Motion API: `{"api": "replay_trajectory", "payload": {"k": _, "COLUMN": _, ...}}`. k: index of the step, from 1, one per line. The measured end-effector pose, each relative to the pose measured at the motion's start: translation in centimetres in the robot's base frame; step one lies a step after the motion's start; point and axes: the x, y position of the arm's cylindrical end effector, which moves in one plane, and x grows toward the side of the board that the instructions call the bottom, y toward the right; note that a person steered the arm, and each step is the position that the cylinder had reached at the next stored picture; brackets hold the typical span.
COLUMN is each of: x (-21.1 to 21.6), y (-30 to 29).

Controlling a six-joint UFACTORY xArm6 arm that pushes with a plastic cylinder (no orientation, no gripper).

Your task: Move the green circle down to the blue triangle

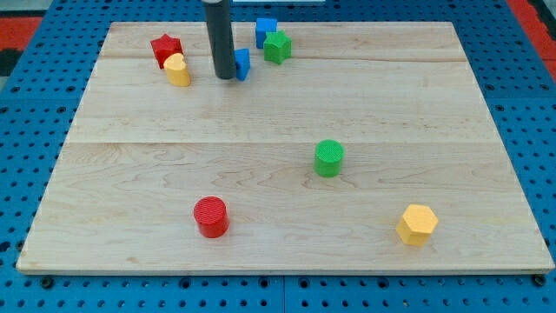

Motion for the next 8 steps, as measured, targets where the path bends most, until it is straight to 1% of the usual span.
{"api": "replay_trajectory", "payload": {"k": 1, "x": 3.1, "y": 3.6}}
{"api": "replay_trajectory", "payload": {"k": 2, "x": 5.9, "y": 15.2}}
{"api": "replay_trajectory", "payload": {"k": 3, "x": 12.3, "y": 25.0}}
{"api": "replay_trajectory", "payload": {"k": 4, "x": 20.1, "y": 23.0}}
{"api": "replay_trajectory", "payload": {"k": 5, "x": 17.7, "y": 9.5}}
{"api": "replay_trajectory", "payload": {"k": 6, "x": 13.7, "y": 0.8}}
{"api": "replay_trajectory", "payload": {"k": 7, "x": 14.6, "y": -0.2}}
{"api": "replay_trajectory", "payload": {"k": 8, "x": 14.3, "y": -6.3}}
